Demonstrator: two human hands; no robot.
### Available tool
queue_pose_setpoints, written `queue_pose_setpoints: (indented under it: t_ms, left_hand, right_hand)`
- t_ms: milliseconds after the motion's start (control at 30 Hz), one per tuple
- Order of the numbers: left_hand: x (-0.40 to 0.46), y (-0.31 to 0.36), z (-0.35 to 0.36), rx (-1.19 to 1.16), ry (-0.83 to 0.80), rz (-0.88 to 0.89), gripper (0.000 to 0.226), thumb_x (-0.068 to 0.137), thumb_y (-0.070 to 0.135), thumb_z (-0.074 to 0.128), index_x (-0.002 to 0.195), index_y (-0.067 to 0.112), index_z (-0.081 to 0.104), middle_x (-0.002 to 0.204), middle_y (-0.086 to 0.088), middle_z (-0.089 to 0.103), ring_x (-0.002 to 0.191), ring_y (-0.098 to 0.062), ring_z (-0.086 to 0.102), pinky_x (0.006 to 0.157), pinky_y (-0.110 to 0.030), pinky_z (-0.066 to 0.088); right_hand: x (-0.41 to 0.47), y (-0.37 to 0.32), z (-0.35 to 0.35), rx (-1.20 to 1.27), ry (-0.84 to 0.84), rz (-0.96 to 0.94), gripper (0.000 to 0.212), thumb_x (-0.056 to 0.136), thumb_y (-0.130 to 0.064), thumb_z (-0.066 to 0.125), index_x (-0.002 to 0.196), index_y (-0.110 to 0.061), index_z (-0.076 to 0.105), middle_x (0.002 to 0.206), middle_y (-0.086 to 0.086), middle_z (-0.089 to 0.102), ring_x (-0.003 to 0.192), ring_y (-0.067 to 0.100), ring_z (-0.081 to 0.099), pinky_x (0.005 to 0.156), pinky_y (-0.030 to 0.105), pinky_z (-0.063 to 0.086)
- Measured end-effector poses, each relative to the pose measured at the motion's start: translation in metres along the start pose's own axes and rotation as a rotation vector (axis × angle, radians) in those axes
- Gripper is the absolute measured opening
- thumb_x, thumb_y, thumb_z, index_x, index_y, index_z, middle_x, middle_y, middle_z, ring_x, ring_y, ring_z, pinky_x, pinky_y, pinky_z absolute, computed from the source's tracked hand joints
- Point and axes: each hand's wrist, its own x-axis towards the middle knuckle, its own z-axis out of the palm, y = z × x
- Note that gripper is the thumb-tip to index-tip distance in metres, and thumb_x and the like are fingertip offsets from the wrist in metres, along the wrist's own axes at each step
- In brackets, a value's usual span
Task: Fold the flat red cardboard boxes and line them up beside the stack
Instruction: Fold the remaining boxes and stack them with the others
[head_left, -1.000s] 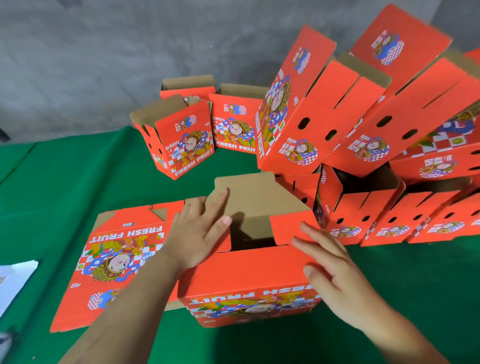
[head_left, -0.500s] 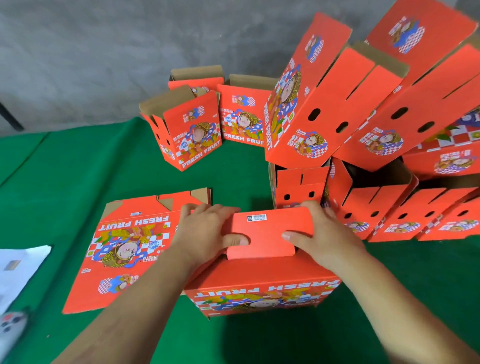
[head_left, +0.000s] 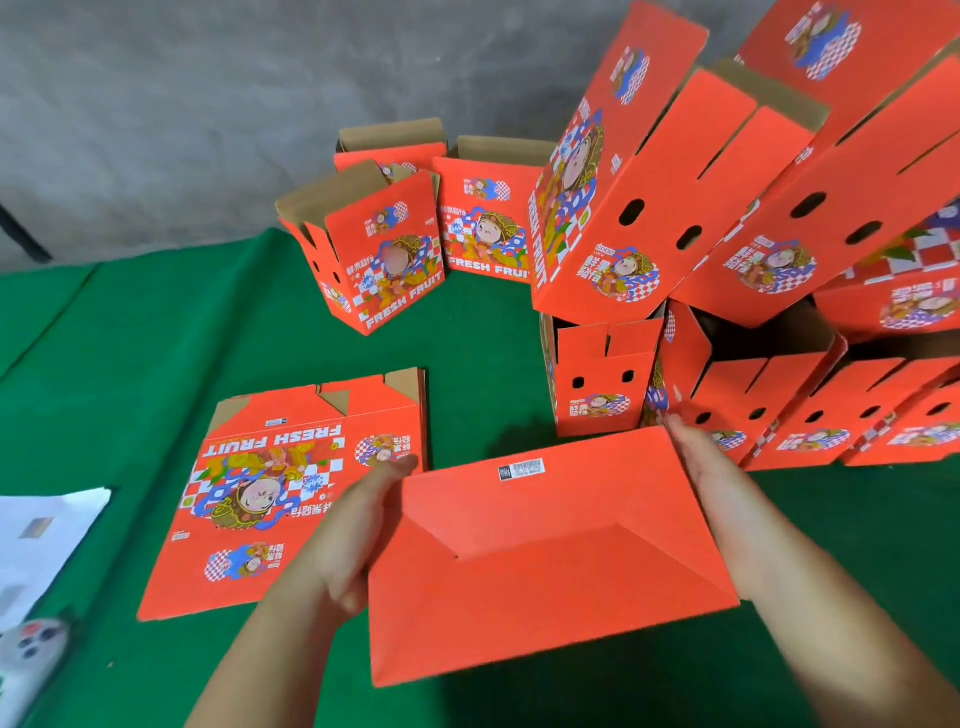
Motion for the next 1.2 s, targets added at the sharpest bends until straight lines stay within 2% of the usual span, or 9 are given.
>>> queue_pose_setpoints:
  t_ms: [67, 233, 367, 500, 600, 767, 967, 1067, 1200]
  left_hand:
    - [-0.011, 0.002, -0.012, -0.048, -0.032, 0.061, 0.039, 0.112, 0.000, 0.032, 0.149, -0.002, 0.045, 0.137, -0.006, 0.058, 0.124, -0.024, 0.063, 0.070, -0.027, 0.045]
    - [-0.051, -0.018, -0.029, 0.152, -0.019, 0.502, 0.097, 0.073, -0.028, 0.045, 0.151, 0.030, 0.037, 0.119, 0.042, 0.066, 0.112, 0.018, 0.062, 0.077, -0.009, 0.053]
    - [-0.050, -0.047, -0.053, -0.039, -0.010, 0.369, 0.095, 0.083, -0.007, 0.054, 0.157, 0.050, 0.035, 0.150, 0.023, 0.056, 0.131, -0.007, 0.062, 0.090, -0.027, 0.059]
    - [-0.039, -0.078, -0.084, -0.066, -0.118, -0.007, 0.087, 0.082, 0.040, 0.090, 0.154, 0.022, 0.044, 0.129, -0.009, 0.074, 0.113, -0.029, 0.075, 0.077, -0.042, 0.064]
    - [-0.030, -0.100, -0.095, -0.032, 0.022, 0.066, 0.080, 0.069, 0.059, 0.092, 0.133, 0.022, 0.062, 0.122, -0.019, 0.075, 0.107, -0.044, 0.074, 0.085, -0.059, 0.061]
    - [-0.015, -0.089, -0.111, -0.026, 0.109, 0.251, 0.057, 0.077, 0.052, 0.090, 0.125, 0.032, 0.068, 0.122, -0.018, 0.075, 0.102, -0.044, 0.076, 0.077, -0.052, 0.064]
    - [0.071, -0.021, -0.097, 0.311, 0.240, 0.525, 0.058, 0.100, 0.015, 0.070, 0.151, 0.035, 0.051, 0.119, 0.013, 0.076, 0.105, -0.003, 0.069, 0.090, -0.017, 0.054]
    - [0.122, 0.011, -0.077, 0.458, 0.155, 0.613, 0.060, 0.104, 0.009, 0.062, 0.157, 0.029, 0.044, 0.147, 0.019, 0.057, 0.129, -0.005, 0.058, 0.115, -0.026, 0.042]
    - [0.189, 0.023, -0.060, 0.774, 0.102, 0.644, 0.063, 0.100, 0.011, 0.059, 0.155, 0.035, 0.041, 0.150, 0.026, 0.046, 0.136, -0.008, 0.052, 0.114, -0.009, 0.030]
  right_hand:
    - [-0.003, 0.002, -0.006, -0.138, -0.037, -0.072, 0.033, 0.113, -0.015, 0.032, 0.108, -0.005, 0.063, 0.076, 0.022, 0.075, 0.095, 0.012, 0.075, 0.078, 0.020, 0.047]
    - [-0.015, 0.003, 0.004, -0.181, -0.135, -0.109, 0.041, 0.110, -0.008, 0.036, 0.141, 0.019, 0.038, 0.122, 0.036, 0.062, 0.104, 0.007, 0.072, 0.100, 0.009, 0.036]
    - [-0.028, 0.029, 0.006, -0.159, -0.288, -0.140, 0.042, 0.106, 0.002, 0.042, 0.143, 0.021, 0.036, 0.139, 0.040, 0.051, 0.135, 0.035, 0.053, 0.110, 0.027, 0.033]
    - [-0.045, 0.060, 0.036, -0.297, -0.388, -0.192, 0.090, 0.061, -0.013, 0.084, 0.144, -0.010, 0.050, 0.123, 0.023, 0.068, 0.104, 0.035, 0.067, 0.086, 0.040, 0.057]
    - [-0.062, 0.080, 0.041, -0.258, -0.597, -0.217, 0.103, 0.064, -0.038, 0.086, 0.145, -0.060, 0.025, 0.136, -0.015, 0.064, 0.123, 0.015, 0.066, 0.089, 0.030, 0.059]
    - [-0.057, 0.061, 0.055, -0.258, -0.699, -0.166, 0.132, 0.057, -0.040, 0.089, 0.152, -0.062, 0.000, 0.151, -0.016, 0.053, 0.133, 0.007, 0.056, 0.111, 0.034, 0.045]
    - [-0.042, 0.034, 0.112, -0.362, -0.334, -0.584, 0.146, 0.051, -0.035, 0.095, 0.143, -0.074, -0.011, 0.165, -0.023, 0.016, 0.150, 0.006, 0.031, 0.122, 0.054, 0.031]
    - [-0.016, 0.029, 0.158, -0.331, -0.034, -0.764, 0.152, 0.041, -0.043, 0.096, 0.152, -0.062, -0.006, 0.156, -0.025, 0.012, 0.151, 0.011, 0.027, 0.121, 0.045, 0.030]
    - [0.049, 0.023, 0.219, -0.312, 0.265, -0.825, 0.153, 0.039, -0.051, 0.096, 0.157, -0.042, 0.000, 0.162, -0.001, 0.008, 0.155, 0.023, 0.011, 0.123, 0.041, 0.024]
